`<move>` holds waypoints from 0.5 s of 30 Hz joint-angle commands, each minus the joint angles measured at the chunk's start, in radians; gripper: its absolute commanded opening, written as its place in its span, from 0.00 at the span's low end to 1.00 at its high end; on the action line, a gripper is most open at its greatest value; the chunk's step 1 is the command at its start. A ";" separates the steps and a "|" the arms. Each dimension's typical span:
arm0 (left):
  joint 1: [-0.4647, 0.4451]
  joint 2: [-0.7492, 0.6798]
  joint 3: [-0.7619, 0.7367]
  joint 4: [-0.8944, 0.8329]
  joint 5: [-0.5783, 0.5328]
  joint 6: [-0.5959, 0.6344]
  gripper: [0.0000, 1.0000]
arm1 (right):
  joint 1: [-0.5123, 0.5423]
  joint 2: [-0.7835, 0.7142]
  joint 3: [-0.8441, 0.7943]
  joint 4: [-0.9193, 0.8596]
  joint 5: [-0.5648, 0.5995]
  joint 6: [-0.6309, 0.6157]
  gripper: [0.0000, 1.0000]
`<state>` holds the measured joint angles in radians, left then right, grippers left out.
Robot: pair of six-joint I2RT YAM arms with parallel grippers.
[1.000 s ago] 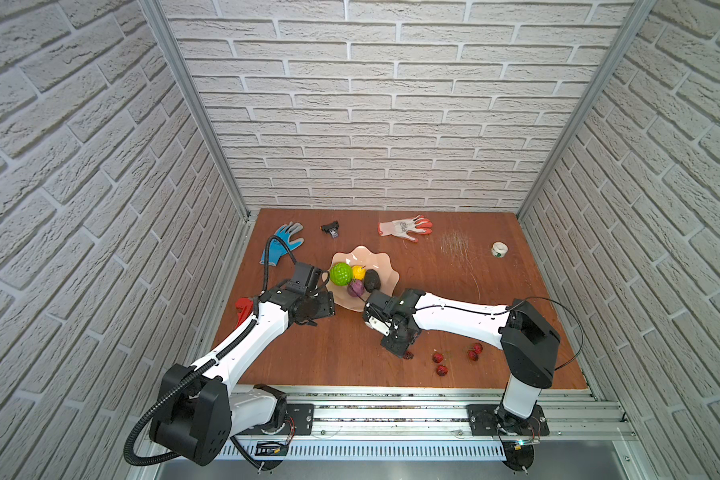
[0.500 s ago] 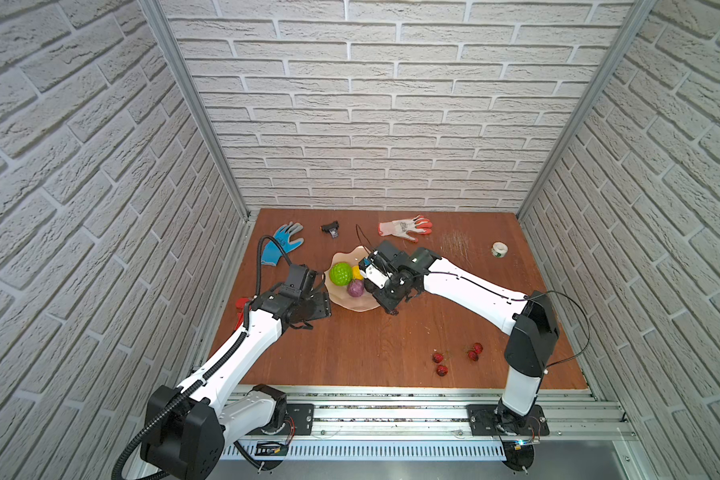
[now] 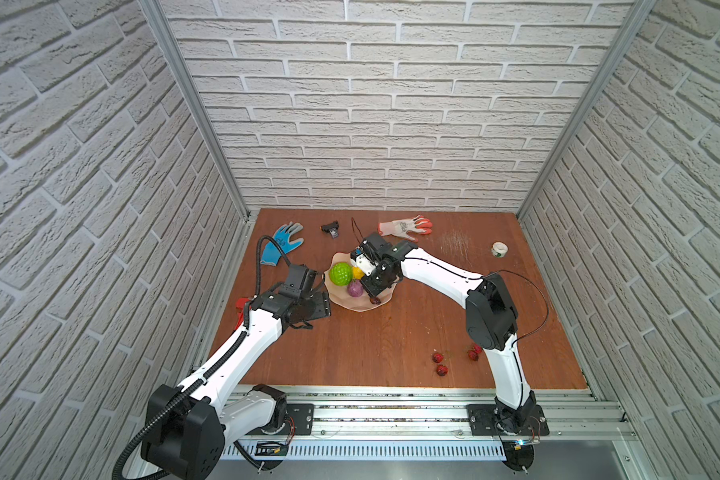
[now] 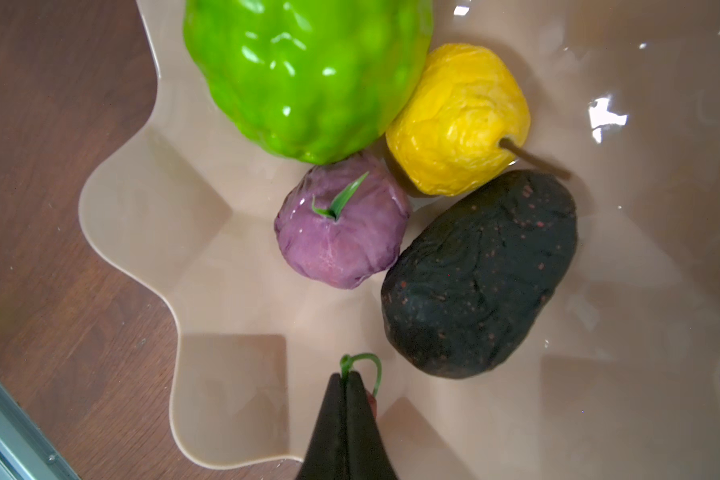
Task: Place and organize the fake fruits in the fruit bowl
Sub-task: 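Lift the cherry pair and carry it over the bowl with the right gripper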
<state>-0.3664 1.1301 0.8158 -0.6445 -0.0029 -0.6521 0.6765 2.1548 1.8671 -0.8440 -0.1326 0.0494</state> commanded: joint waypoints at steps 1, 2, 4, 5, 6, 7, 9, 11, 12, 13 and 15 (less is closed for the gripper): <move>0.007 0.020 0.016 0.008 -0.006 -0.012 0.74 | -0.018 0.006 0.040 0.048 -0.028 0.014 0.06; 0.007 0.024 0.017 0.009 -0.006 -0.014 0.74 | -0.020 0.011 0.043 0.051 -0.031 0.014 0.06; 0.007 0.029 0.022 0.014 -0.005 -0.017 0.74 | -0.026 0.022 0.043 0.061 -0.032 0.014 0.06; 0.007 0.031 0.024 0.014 -0.005 -0.017 0.74 | -0.028 0.026 0.044 0.069 -0.035 0.016 0.06; 0.007 0.035 0.028 0.014 -0.005 -0.018 0.74 | -0.031 0.032 0.045 0.079 -0.039 0.017 0.06; 0.007 0.038 0.029 0.013 -0.005 -0.019 0.74 | -0.034 0.036 0.045 0.090 -0.046 0.017 0.06; 0.007 0.042 0.035 0.009 -0.006 -0.020 0.74 | -0.040 0.049 0.047 0.109 -0.061 0.013 0.06; 0.007 0.044 0.042 0.001 -0.008 -0.020 0.74 | -0.043 0.059 0.055 0.113 -0.069 0.017 0.06; 0.007 0.042 0.046 -0.005 -0.012 -0.019 0.73 | -0.044 0.062 0.056 0.117 -0.077 0.018 0.06; 0.007 0.040 0.049 -0.008 -0.016 -0.018 0.74 | -0.046 0.065 0.055 0.121 -0.082 0.018 0.05; 0.007 0.040 0.055 -0.014 -0.018 -0.019 0.74 | -0.046 0.069 0.053 0.131 -0.092 0.020 0.06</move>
<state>-0.3664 1.1709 0.8402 -0.6464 -0.0032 -0.6662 0.6327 2.2288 1.9041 -0.7483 -0.1978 0.0574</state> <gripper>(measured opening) 0.736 0.059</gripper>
